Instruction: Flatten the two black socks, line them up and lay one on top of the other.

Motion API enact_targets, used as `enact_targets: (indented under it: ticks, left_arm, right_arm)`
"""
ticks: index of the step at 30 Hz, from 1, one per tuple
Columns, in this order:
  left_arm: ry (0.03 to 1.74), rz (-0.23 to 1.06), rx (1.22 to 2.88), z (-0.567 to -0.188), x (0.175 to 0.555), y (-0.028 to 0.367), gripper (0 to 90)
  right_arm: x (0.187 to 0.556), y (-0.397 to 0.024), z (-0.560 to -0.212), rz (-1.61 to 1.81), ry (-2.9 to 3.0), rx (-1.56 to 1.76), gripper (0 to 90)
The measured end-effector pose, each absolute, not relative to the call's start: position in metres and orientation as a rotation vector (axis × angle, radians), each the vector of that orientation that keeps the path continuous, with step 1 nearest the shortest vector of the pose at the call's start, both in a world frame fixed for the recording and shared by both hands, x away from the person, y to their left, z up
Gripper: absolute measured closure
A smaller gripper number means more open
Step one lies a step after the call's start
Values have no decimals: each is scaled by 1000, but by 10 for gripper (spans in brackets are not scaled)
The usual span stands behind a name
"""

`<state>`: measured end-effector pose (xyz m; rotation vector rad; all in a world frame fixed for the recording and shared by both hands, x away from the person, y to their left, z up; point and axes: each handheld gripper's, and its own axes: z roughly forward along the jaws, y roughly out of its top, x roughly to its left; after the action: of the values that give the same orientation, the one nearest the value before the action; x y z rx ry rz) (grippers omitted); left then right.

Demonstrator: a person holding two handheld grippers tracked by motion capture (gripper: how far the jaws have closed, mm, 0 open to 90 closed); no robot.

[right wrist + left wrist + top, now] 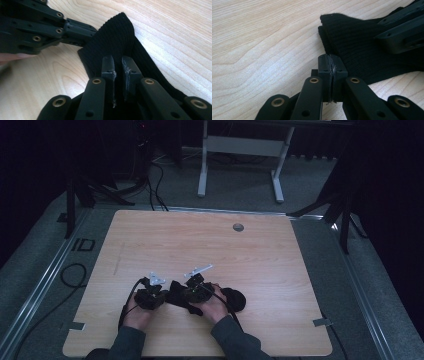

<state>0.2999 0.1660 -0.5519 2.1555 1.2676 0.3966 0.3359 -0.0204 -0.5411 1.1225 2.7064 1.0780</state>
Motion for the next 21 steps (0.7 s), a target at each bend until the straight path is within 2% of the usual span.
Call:
enact_targets:
  ticks: [6, 12, 17, 21]
  left_arm:
    - [1263, 402, 2123, -546, 297, 168, 845]
    - [1167, 430, 2079, -533, 288, 161, 839]
    - [1148, 437, 2158, -540, 290, 150, 849]
    - [1169, 416, 2178, -545, 294, 152, 874]
  right_arm:
    - [336, -18, -546, 1064, 2711, 1133, 805]
    - [335, -16, -548, 1055, 2706, 1113, 797]
    - [334, -16, -548, 1053, 2707, 1106, 788]
    - [334, -17, -547, 1068, 2715, 1087, 725]
